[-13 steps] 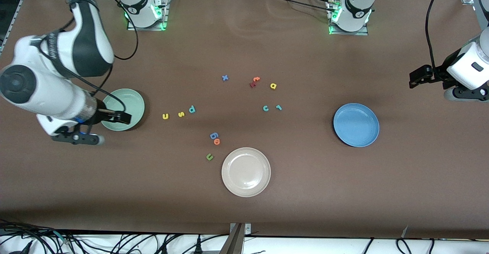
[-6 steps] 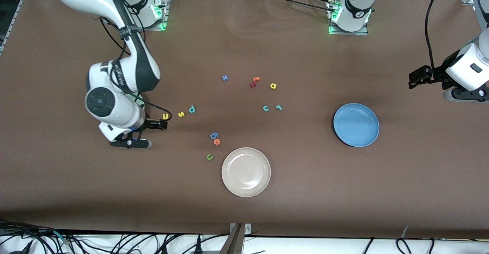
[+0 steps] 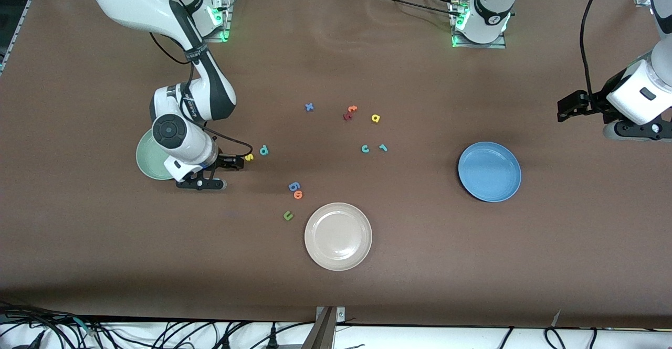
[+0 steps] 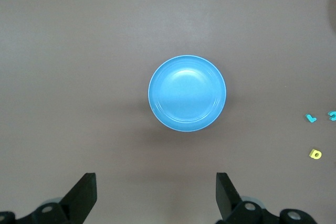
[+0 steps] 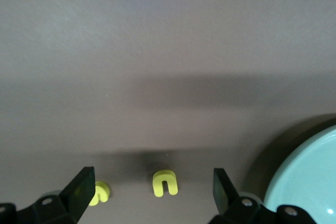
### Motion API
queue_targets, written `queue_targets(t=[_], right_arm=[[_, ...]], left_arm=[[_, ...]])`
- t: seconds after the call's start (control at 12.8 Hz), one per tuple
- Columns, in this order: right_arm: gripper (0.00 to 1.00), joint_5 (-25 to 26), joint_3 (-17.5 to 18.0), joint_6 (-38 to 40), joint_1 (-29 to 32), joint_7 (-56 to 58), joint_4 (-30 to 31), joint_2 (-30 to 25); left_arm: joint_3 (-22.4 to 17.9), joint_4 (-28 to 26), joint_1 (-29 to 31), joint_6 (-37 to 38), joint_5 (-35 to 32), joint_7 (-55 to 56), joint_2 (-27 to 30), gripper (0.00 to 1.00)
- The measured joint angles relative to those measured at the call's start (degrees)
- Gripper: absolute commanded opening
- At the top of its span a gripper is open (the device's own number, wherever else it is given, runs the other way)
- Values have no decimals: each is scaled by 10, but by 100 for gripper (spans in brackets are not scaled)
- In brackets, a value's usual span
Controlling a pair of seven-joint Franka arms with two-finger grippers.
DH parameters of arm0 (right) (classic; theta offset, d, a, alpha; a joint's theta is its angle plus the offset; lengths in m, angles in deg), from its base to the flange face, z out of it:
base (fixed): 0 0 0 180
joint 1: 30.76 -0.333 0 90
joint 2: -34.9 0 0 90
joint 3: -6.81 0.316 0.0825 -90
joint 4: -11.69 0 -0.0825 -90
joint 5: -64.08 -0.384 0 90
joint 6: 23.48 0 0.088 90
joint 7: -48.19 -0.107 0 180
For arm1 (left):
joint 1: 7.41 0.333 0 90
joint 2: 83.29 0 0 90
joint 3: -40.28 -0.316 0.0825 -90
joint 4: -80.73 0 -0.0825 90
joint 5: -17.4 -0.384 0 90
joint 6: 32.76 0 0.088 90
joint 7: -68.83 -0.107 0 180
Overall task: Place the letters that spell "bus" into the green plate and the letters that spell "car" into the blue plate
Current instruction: 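Close the right gripper on the yellow letter n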
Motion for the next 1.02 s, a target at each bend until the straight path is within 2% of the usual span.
queue_targets(t=[0.16, 0.23, 0.31, 0.63, 0.78, 1.02], right_arm=[[79, 0, 1, -53, 0, 0, 39, 0], [65, 0, 1, -69, 0, 0, 54, 0], [59, 0, 2, -76, 0, 0, 63, 0], [58, 0, 3, -79, 0, 0, 69, -1], [52, 0, 6, -79, 0, 0, 72, -1], [35, 0, 10, -96, 0, 1, 81, -3]], left_arm=[[6, 0, 0, 0, 0, 7, -2, 100], [7, 0, 0, 0, 0, 8, -2, 100], [7, 0, 0, 0, 0, 9, -3, 100], [7, 0, 0, 0, 0, 9, -3, 100], [7, 0, 0, 0, 0, 9, -3, 100], [14, -2, -1, 0, 0, 15, -24, 100]])
